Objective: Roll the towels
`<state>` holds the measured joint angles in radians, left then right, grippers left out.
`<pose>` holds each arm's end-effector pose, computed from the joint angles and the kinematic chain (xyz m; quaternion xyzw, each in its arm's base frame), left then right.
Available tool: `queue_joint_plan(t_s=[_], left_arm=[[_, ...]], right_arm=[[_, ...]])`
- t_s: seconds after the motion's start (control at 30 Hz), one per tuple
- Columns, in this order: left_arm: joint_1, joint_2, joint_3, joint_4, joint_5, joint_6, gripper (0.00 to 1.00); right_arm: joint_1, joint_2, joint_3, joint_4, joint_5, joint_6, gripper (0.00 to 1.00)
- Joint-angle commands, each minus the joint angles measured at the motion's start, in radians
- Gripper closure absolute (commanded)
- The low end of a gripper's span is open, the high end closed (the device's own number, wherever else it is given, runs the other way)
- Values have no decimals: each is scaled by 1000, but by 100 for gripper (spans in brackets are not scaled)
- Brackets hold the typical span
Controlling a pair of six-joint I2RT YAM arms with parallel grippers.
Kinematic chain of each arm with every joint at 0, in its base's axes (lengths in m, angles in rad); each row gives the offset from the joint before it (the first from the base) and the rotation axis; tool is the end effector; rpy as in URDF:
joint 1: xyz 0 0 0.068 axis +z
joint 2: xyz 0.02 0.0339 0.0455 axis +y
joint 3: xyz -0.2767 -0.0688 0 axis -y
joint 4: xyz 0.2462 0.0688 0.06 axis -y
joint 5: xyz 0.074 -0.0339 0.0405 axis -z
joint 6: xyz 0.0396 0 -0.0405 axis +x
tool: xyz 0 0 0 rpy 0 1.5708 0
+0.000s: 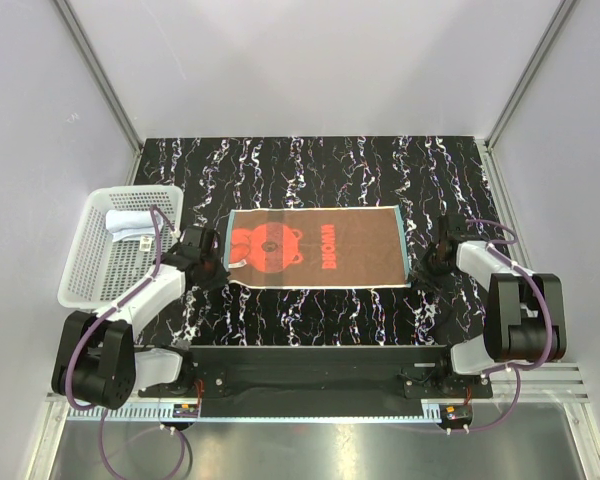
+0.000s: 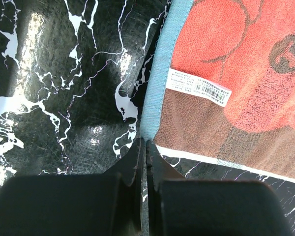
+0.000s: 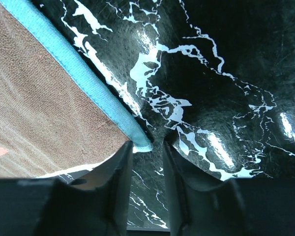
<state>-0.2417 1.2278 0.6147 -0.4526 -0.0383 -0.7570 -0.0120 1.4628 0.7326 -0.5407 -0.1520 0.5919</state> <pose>0.2118 -0.0507 0.1821 -0.2513 0.9349 -0.1034 0.2282 0.2471 0.0030 0.1610 0.2824 0.9447 0.1145 0.1213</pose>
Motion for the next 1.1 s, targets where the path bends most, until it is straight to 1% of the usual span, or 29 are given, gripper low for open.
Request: queue_joint_plan(t_s=[0.0, 0.2, 0.3, 0.33, 0.43, 0.53, 0.6, 0.63, 0.73, 0.77, 0.8, 0.83, 0.87, 0.97, 1.07], left_arm=[[8, -7, 7, 34, 12, 15, 100], [13, -11, 2, 34, 12, 22, 100], [15, -17, 3, 31, 14, 27, 100], [16, -21, 3, 28, 15, 27, 100], [16, -40, 3, 16, 23, 35, 100], [16, -79, -1, -4, 26, 41, 100], [16, -117, -7, -20, 25, 48, 100], [15, -132, -9, -43, 21, 51, 100], [15, -198, -9, -101, 23, 58, 100], [15, -239, -7, -115, 26, 58, 100], [13, -263, -9, -136, 32, 48, 100], [13, -289, -9, -143, 66, 44, 100], [13, -328, -7, -152, 77, 39, 100], [15, -379, 23, -207, 90, 33, 100], [15, -387, 71, -254, 83, 51, 100]], right_arm=[[7, 17, -6, 36, -21, 5, 66], [6, 27, -9, 48, -23, 3, 76], [6, 19, -7, 47, -30, 0, 85], [6, 15, -7, 42, -32, 0, 93], [6, -24, 4, 21, -40, 0, 100], [7, -91, 21, -45, -46, 0, 100], [6, -166, 28, -79, -46, 6, 100], [6, -221, 30, -115, -44, 8, 100], [7, -310, 27, -189, -37, 22, 100], [7, -370, 22, -189, -47, 43, 100], [7, -396, 19, -200, -67, 61, 100], [6, -439, 24, -235, -72, 84, 100], [7, -461, 27, -248, -87, 95, 100], [6, -538, 50, -295, -87, 132, 100], [7, -561, 92, -312, -74, 146, 100]])
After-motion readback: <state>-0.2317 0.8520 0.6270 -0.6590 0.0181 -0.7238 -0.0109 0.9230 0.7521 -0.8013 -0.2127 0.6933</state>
